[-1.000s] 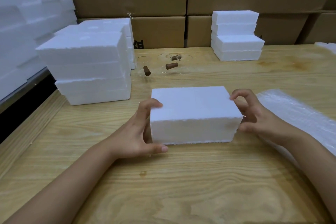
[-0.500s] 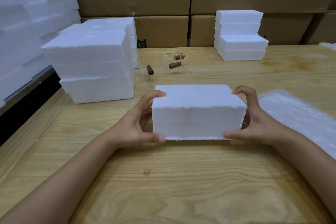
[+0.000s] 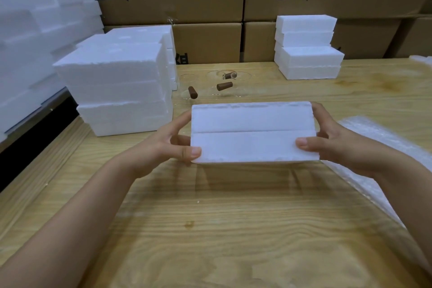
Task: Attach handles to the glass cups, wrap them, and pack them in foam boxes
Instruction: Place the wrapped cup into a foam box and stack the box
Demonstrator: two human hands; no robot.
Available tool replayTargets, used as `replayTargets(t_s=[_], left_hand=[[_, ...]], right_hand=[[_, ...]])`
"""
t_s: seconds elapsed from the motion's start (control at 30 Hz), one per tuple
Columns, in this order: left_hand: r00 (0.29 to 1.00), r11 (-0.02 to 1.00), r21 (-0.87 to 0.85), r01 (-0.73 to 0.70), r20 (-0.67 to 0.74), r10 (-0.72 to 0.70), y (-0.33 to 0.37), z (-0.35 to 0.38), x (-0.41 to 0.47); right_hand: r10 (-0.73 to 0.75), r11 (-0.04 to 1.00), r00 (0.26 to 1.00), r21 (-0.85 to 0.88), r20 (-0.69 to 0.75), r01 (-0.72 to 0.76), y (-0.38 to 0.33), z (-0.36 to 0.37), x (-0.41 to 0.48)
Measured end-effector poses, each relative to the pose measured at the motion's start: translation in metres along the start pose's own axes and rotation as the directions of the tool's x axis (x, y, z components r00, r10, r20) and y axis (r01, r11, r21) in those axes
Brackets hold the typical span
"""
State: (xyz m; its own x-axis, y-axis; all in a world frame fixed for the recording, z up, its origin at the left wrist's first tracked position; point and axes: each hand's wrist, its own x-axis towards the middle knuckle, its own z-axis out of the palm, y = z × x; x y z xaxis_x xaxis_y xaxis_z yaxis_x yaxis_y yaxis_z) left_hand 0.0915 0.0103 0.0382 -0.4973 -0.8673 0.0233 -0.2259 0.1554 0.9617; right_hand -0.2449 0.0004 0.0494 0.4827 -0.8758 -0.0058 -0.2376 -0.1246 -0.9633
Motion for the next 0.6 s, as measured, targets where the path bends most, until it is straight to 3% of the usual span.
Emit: replayTargets(t_s=[0.2,0.33,0.6], left_hand=[[1.0,1.0,0.016,-0.024,-0.009,0.024,-0.001,0.001,-0.002],[0.997,0.991,0.121,-0.063,-0.037,0.068,-0.011,0.009,-0.01],[0.959,0.956,0.295,0.006,-0.271,0.077,-0.024,0.034,-0.02]], right_hand=[[-0.102,0.994,0.993,-0.057,-0.059,0.098,0.012,0.006,0.0],[-0.201,0.976,0.971,-0.116,-0.131,0.187,0.034,0.02,-0.001],[-0.255,0.922,0.963,-0.323,-0.092,0.214,0.038,0.035,0.003]])
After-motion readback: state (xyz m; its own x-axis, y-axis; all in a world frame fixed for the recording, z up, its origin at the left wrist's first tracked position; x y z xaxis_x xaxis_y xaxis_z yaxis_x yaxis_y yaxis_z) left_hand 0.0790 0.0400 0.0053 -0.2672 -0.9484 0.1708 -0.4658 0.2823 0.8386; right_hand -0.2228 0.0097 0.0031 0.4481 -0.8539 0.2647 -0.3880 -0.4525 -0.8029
